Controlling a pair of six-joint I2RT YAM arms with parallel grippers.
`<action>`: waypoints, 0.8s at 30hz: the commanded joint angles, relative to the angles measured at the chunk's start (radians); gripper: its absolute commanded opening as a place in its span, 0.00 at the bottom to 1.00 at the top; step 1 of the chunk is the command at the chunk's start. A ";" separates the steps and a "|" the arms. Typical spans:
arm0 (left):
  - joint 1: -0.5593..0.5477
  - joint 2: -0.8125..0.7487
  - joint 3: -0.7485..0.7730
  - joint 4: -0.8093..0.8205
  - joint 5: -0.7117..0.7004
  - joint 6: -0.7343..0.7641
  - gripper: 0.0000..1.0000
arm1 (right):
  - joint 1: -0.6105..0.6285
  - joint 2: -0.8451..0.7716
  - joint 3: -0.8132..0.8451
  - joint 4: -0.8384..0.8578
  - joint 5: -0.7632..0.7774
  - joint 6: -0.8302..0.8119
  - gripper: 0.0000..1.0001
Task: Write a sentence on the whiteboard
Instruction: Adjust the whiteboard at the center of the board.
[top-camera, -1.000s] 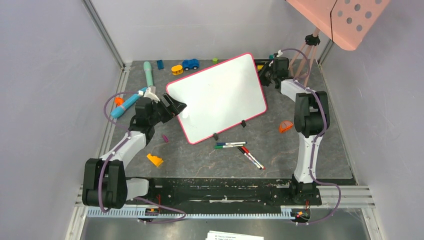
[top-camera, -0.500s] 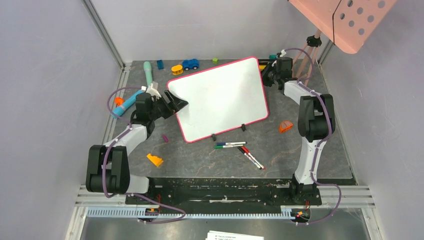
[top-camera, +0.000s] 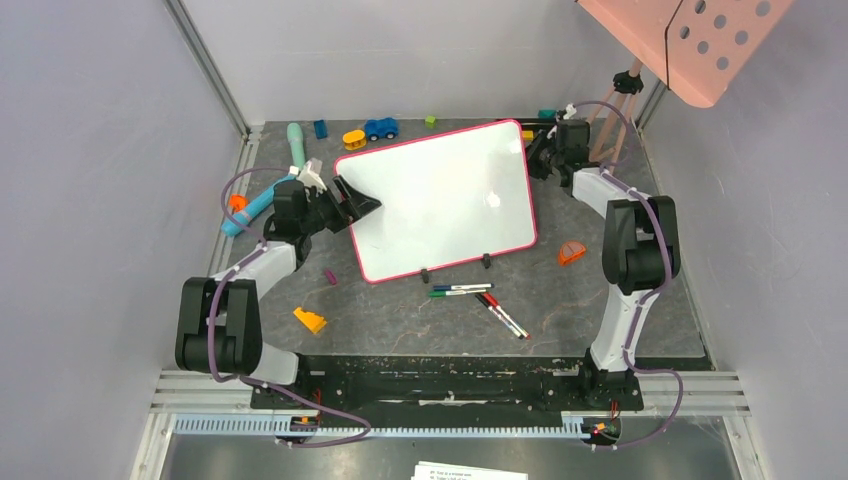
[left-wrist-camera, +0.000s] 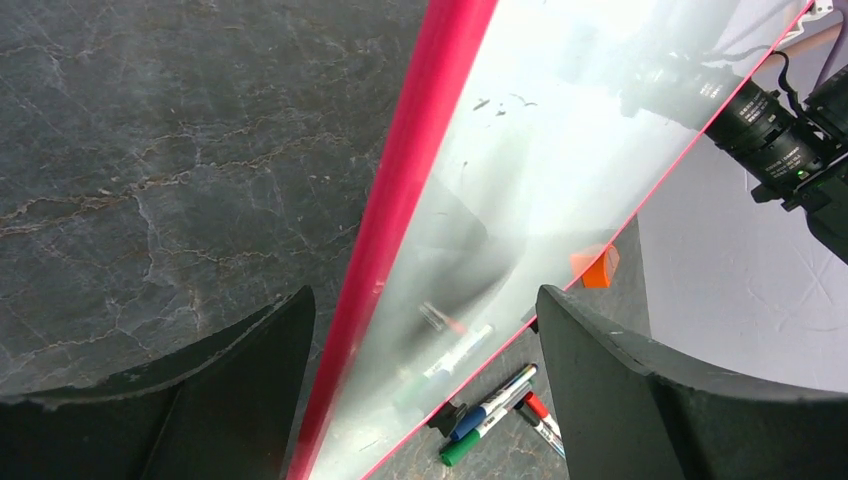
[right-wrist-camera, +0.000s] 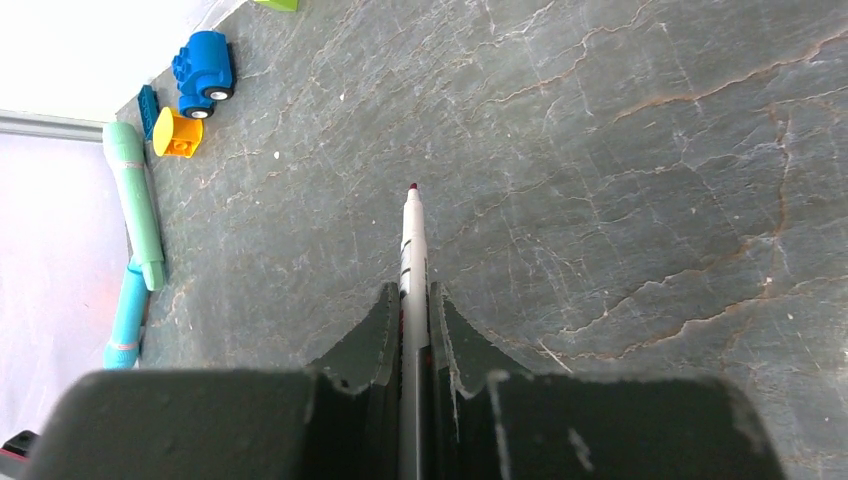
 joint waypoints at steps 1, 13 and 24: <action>0.006 -0.025 0.058 0.000 0.029 0.077 0.88 | -0.002 -0.075 0.009 0.015 0.021 -0.016 0.00; 0.088 -0.182 0.034 -0.160 -0.007 0.122 1.00 | -0.045 -0.186 -0.064 -0.011 0.166 -0.014 0.00; 0.138 -0.259 0.003 -0.221 0.020 0.154 1.00 | -0.055 -0.251 -0.119 -0.041 0.198 -0.075 0.00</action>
